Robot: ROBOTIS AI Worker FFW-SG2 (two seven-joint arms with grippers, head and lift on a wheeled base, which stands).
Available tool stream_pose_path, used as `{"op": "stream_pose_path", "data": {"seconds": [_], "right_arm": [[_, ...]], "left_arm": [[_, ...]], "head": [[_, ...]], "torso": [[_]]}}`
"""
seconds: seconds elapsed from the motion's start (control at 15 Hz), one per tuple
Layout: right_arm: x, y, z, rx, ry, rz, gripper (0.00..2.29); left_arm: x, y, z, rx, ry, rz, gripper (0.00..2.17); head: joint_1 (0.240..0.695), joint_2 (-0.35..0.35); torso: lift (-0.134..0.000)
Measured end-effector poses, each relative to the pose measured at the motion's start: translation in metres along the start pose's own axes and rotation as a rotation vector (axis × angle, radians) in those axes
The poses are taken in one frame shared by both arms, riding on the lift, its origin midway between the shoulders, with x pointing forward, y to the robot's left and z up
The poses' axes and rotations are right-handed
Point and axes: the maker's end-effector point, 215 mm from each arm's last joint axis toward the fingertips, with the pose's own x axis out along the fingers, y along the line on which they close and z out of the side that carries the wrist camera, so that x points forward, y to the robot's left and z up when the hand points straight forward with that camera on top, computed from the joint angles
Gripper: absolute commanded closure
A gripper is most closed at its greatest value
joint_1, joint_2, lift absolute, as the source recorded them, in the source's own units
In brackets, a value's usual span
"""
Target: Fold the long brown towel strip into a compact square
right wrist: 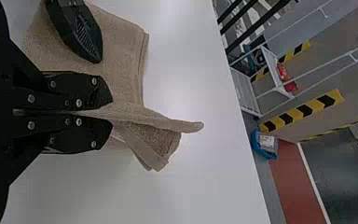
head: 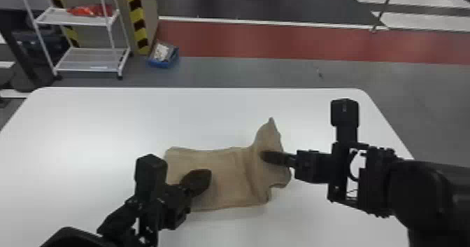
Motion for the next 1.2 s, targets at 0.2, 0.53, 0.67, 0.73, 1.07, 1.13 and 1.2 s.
{"op": "stream_pose_path", "data": {"seconds": [0.2, 0.53, 0.67, 0.73, 1.07, 1.13, 1.2], "right_arm": [[-0.006, -0.016, 0.008, 0.019, -0.024, -0.024, 1.21], [-0.018, -0.025, 0.01, 0.039, -0.037, -0.04, 1.2], [-0.021, -0.027, 0.01, 0.041, -0.038, -0.045, 1.2], [-0.023, -0.025, 0.01, 0.04, -0.039, -0.043, 1.2], [-0.025, 0.013, 0.009, 0.033, -0.021, 0.058, 1.2], [-0.023, 0.02, 0.01, 0.024, -0.018, 0.068, 1.2], [-0.022, 0.025, 0.013, 0.014, -0.019, 0.073, 1.2]], "left_arm": [[-0.028, 0.02, 0.029, -0.027, -0.068, 0.023, 1.83], [-0.026, 0.057, -0.004, -0.056, 0.005, 0.059, 1.83], [-0.019, 0.061, -0.02, -0.064, 0.039, 0.046, 1.83], [-0.016, 0.061, -0.025, -0.066, 0.048, 0.036, 1.83], [-0.002, 0.05, -0.032, -0.059, 0.067, 0.012, 1.83], [0.002, 0.043, -0.033, -0.054, 0.071, 0.003, 1.83], [0.004, 0.037, -0.033, -0.05, 0.074, -0.005, 1.83]], "head": [[0.695, -0.079], [0.695, -0.051], [0.695, -0.052], [0.695, -0.053], [0.695, -0.036], [0.695, -0.036], [0.695, -0.038]], "torso": [[-0.124], [-0.124], [-0.124], [-0.124], [-0.124], [-0.124], [-0.124]]}}
